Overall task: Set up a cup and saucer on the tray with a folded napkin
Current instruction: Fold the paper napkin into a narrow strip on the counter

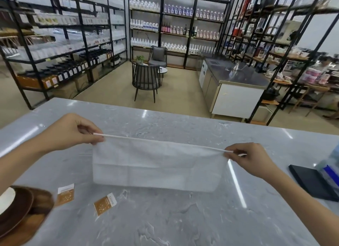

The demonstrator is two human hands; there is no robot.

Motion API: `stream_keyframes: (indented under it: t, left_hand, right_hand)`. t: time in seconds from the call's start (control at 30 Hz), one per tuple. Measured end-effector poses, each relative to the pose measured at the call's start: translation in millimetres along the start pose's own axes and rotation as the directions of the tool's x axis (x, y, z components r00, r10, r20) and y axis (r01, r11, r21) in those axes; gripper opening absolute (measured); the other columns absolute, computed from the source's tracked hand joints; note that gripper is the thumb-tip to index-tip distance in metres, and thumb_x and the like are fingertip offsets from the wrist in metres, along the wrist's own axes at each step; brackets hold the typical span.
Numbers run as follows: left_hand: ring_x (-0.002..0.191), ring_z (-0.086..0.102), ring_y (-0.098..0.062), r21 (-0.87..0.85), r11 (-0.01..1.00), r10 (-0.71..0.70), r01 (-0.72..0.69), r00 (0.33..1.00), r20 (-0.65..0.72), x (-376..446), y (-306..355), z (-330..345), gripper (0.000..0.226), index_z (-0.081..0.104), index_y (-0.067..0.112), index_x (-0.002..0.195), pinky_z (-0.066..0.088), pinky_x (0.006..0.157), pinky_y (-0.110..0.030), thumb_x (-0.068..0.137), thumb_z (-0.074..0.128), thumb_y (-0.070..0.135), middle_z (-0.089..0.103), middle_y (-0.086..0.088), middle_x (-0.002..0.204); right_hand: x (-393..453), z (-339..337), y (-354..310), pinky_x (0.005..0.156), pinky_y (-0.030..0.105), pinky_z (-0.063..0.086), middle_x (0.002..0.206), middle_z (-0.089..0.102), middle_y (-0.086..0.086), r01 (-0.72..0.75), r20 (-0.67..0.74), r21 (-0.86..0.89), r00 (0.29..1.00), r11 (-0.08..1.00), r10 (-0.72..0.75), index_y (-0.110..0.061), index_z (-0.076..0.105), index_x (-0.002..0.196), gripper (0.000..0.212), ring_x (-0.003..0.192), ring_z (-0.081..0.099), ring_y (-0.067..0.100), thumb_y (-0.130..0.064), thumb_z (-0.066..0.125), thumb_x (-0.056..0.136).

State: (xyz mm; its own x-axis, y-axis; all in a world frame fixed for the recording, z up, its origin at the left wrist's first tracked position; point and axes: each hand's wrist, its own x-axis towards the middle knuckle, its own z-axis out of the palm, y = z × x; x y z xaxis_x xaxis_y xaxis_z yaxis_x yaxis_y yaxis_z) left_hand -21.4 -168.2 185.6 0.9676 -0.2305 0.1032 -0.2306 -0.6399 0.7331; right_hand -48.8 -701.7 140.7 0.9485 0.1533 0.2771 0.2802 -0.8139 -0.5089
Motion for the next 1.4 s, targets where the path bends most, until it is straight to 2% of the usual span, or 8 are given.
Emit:
stream_keyframes:
  t: [0.1,0.23,0.37,0.47,0.67,1.0,1.23,1.4]
  left_hand:
    - [0.068,0.077,-0.013,0.039,0.999,0.001,-0.001,1.000,0.012,-2.1,0.6,-6.6,0.020,0.083,0.033,0.080,0.061,0.067,-0.017,0.061,0.085,0.041,0.081,0.004,0.077]
    - [0.055,0.070,-0.013,0.110,0.994,-0.012,0.013,1.000,-0.008,-3.3,2.9,-14.9,0.023,0.082,0.041,0.077,0.057,0.059,-0.028,0.056,0.084,0.052,0.079,0.006,0.071]
    - [0.055,0.070,-0.010,0.142,0.990,-0.003,0.003,1.000,0.000,0.3,6.0,-18.2,0.024,0.082,0.041,0.074,0.055,0.056,-0.026,0.054,0.086,0.053,0.079,0.005,0.068]
    - [0.059,0.073,-0.006,0.125,0.992,-0.003,0.007,1.000,-0.031,3.4,5.3,-20.0,0.022,0.082,0.040,0.072,0.054,0.055,-0.012,0.054,0.088,0.050,0.078,0.007,0.066]
    - [0.072,0.077,-0.007,0.077,0.997,-0.007,0.008,1.000,-0.005,11.9,-2.1,-25.6,0.020,0.083,0.036,0.081,0.058,0.075,-0.026,0.062,0.088,0.039,0.081,0.009,0.078]
    - [0.073,0.076,-0.009,0.076,0.997,0.019,-0.022,0.999,0.040,24.5,-13.2,-15.2,0.026,0.082,0.041,0.084,0.059,0.073,-0.027,0.060,0.083,0.050,0.081,0.009,0.080]
    - [0.084,0.073,0.000,0.046,0.998,0.035,-0.037,0.998,0.051,13.5,-22.1,-5.7,0.022,0.082,0.043,0.085,0.056,0.076,-0.025,0.064,0.080,0.050,0.080,0.017,0.088]
    - [0.086,0.075,-0.003,-0.017,0.999,0.052,-0.051,0.997,0.049,-13.4,-40.3,7.3,0.023,0.082,0.040,0.092,0.057,0.074,-0.021,0.070,0.079,0.045,0.081,0.015,0.091]
  right_hand:
    - [5.7,0.3,-3.2,0.069,0.003,0.048,0.085,0.076,-0.032,-0.047,0.005,0.086,0.999,0.995,0.047,-0.036,0.082,0.084,0.019,0.083,0.071,-0.007,-0.017,0.083,0.085]
    - [10.7,-1.0,-2.4,0.063,0.014,0.054,0.084,0.082,-0.011,-0.152,0.035,0.272,0.988,0.950,0.148,-0.035,0.085,0.083,0.020,0.080,0.074,0.009,-0.016,0.087,0.081]
    - [13.4,-5.6,-3.3,0.084,0.030,0.060,0.089,0.083,-0.004,-0.189,0.097,0.369,0.982,0.910,0.165,-0.032,0.085,0.090,0.018,0.089,0.077,0.011,-0.015,0.084,0.082]
    - [14.5,-9.9,-5.6,0.079,0.019,0.061,0.091,0.083,-0.008,-0.168,0.120,0.377,0.984,0.911,0.131,-0.038,0.084,0.090,0.015,0.090,0.077,0.008,-0.026,0.085,0.081]
    - [13.8,-15.7,-6.8,0.075,0.010,0.056,0.096,0.082,-0.010,-0.120,0.106,0.420,0.991,0.899,0.083,-0.037,0.084,0.092,0.026,0.093,0.076,0.005,-0.052,0.083,0.071]
    - [11.6,-25.4,-8.2,0.056,0.017,0.055,0.092,0.081,-0.018,-0.181,0.099,0.331,0.983,0.926,0.157,-0.045,0.083,0.087,0.019,0.082,0.073,0.003,-0.049,0.079,0.069]
    - [-12.8,-26.4,-11.5,0.055,0.015,0.054,0.090,0.080,-0.018,-0.104,0.044,0.282,0.994,0.954,0.096,-0.048,0.082,0.083,0.012,0.072,0.070,0.008,-0.050,0.072,0.076]
    - [-57.9,-22.6,-7.5,0.058,0.019,0.055,0.093,0.081,-0.005,-0.115,0.030,0.339,0.993,0.934,0.112,-0.037,0.083,0.090,0.017,0.074,0.070,0.010,-0.046,0.072,0.080]
